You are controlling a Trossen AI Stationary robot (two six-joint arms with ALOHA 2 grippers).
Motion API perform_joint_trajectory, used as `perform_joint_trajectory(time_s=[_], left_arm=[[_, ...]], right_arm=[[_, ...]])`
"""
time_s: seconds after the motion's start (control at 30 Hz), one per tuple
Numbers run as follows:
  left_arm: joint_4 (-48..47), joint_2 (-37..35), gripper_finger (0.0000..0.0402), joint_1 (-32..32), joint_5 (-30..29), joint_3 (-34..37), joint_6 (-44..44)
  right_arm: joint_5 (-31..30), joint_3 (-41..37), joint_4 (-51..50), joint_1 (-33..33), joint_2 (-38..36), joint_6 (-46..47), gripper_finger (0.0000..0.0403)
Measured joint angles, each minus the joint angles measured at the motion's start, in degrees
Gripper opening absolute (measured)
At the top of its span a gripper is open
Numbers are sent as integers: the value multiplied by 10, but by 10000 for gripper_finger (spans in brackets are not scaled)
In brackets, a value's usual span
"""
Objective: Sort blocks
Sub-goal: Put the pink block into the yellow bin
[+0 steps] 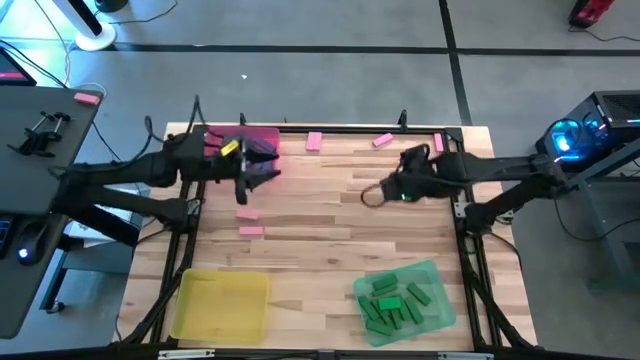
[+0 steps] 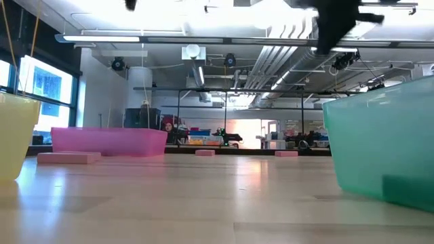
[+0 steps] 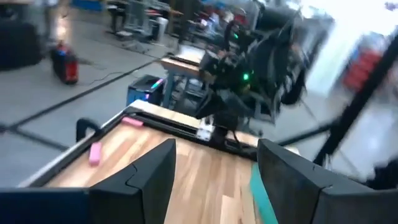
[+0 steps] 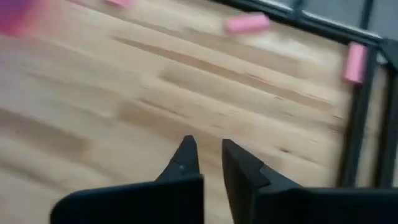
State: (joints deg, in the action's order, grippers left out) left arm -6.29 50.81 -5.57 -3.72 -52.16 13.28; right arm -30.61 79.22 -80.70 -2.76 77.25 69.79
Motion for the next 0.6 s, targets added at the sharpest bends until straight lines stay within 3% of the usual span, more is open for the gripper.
perform_joint_trajectory(time_s=[0.1, 0.2, 0.33, 0.47, 0.6], left_arm=[[65, -32, 209, -35, 7, 70, 72], [142, -25, 208, -64, 14, 119, 120], [232, 17, 208, -102, 17, 132, 148], [378, 72, 208, -150, 17, 132, 183], [472, 131, 208, -206, 42, 121, 232]], right_arm=[[60, -93, 94, 101, -41, -88, 16], [157, -214, 315, 201, -97, -183, 3], [259, -349, 567, 319, -132, -223, 3], [317, -394, 637, 409, -121, -224, 1], [278, -378, 607, 470, -82, -263, 0]])
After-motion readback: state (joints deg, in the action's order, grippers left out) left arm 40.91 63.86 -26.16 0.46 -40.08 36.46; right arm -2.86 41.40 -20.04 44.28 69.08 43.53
